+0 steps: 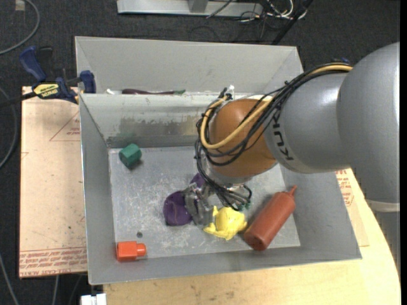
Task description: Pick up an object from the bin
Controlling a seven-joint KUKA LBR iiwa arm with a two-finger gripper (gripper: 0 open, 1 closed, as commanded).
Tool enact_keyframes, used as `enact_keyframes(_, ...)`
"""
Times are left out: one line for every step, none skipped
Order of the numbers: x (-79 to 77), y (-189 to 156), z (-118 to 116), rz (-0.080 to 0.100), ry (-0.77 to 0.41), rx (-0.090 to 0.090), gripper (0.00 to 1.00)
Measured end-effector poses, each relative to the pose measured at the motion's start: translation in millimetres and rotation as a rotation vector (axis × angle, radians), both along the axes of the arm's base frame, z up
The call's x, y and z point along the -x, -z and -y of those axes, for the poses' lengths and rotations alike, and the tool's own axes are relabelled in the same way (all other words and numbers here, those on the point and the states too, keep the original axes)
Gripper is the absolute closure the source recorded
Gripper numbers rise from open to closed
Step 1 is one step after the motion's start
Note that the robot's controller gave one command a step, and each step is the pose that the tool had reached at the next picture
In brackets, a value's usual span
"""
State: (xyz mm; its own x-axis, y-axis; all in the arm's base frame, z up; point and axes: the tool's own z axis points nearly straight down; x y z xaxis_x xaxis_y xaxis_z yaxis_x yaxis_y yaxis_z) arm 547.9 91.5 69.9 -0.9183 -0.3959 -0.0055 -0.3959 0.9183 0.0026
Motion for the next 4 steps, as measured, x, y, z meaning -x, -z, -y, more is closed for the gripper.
enact_keyframes(-0.1,0,0,0.001,0.0,0.0,0.0)
enact_keyframes(-0.2,0,0,0.0,0.0,0.0,0.0)
enact_keyframes(-5.8,-40,-5,-0.005,0.003,0.0,0.0)
enact_keyframes(-14.9,-86,-4,0.003,-0.06,-0.001,0.0)
